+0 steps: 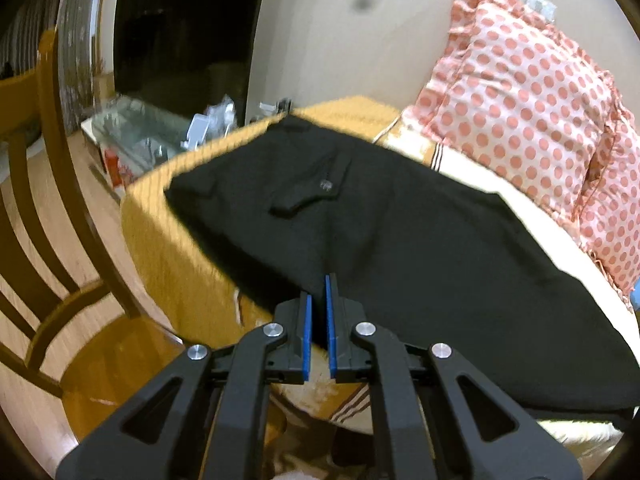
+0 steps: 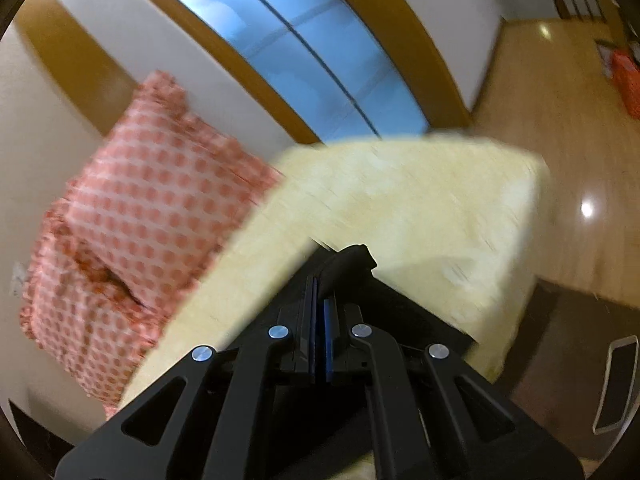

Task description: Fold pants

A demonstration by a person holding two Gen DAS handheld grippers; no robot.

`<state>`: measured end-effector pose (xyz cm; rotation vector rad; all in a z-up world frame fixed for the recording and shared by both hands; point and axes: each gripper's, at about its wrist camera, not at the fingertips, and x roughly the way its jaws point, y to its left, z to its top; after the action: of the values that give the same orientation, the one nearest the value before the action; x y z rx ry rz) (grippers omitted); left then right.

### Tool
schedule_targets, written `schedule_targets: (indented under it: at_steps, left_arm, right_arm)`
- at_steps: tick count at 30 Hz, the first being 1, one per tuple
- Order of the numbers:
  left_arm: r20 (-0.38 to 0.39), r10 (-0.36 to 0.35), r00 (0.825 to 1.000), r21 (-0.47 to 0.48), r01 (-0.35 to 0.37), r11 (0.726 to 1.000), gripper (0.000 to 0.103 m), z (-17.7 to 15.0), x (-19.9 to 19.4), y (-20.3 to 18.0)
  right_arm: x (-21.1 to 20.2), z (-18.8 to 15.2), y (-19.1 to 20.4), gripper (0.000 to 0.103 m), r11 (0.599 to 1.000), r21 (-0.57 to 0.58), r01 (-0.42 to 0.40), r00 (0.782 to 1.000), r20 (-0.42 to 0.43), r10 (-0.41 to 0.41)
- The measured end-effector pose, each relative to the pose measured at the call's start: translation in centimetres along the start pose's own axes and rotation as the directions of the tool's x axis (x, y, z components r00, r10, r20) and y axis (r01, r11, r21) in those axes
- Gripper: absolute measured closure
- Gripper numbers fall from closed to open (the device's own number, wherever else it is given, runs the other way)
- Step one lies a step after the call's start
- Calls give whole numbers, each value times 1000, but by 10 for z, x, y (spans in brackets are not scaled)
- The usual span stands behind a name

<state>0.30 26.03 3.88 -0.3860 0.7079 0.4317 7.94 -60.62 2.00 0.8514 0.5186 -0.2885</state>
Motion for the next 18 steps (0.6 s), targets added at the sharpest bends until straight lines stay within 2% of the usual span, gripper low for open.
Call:
schedule_targets:
  at_steps: [4,9,14,18]
  left_arm:
    - [14,14,1000,34,-15,999,97,-2,-1,-3]
    - [7,6,1000,43,-6,999,97,1,-1,-1]
    - [-12,3,1000,37,-3,999,96,-3,4,4]
    - [-16,6,1000,41,-5,999,92,-5,6,5]
  right_arm:
    - [9,-18,-26,100,998,45,40,998,-46,-38]
    - [5,-24,-24,100,998,3,62,997,-37,-61]
    - [13,-26,-35,100,998,32,49,996,-72,-46]
    - [10,-27,-29,100,998,-5,70,995,-78,-70]
